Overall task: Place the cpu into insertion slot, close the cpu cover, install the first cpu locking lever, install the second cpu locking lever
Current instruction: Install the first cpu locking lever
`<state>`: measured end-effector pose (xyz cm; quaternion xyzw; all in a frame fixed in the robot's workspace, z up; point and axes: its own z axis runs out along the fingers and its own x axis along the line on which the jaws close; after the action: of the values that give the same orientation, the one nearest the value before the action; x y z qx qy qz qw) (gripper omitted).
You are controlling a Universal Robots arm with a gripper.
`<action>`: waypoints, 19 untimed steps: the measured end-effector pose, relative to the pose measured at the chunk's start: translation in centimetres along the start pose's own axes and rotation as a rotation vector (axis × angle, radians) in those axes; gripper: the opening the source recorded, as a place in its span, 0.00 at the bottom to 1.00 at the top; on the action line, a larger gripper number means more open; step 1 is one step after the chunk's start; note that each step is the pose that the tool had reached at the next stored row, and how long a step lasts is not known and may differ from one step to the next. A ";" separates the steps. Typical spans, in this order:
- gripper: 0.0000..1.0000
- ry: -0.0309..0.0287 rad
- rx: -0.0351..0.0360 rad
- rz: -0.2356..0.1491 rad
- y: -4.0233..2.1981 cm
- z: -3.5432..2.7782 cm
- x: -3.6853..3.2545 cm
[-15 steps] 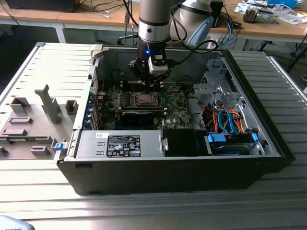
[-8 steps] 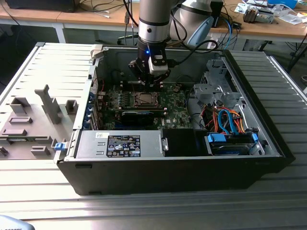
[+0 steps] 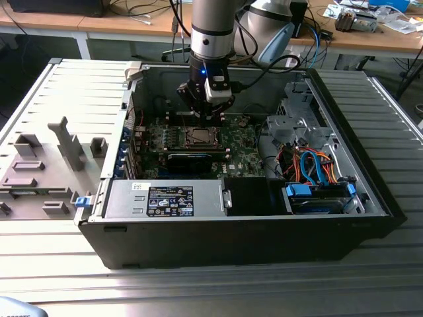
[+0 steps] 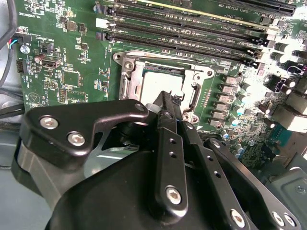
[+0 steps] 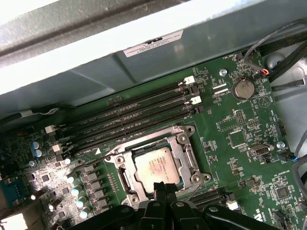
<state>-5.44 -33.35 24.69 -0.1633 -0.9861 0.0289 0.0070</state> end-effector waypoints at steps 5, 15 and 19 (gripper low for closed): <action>0.11 -0.0001 0.0001 -0.002 0.00 0.00 0.00; 0.11 -0.0004 0.0001 -0.007 0.00 0.00 0.00; 0.11 -0.0005 0.0000 -0.010 0.00 0.00 0.00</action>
<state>-5.44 -33.35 24.69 -0.1585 -0.9869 0.0289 0.0068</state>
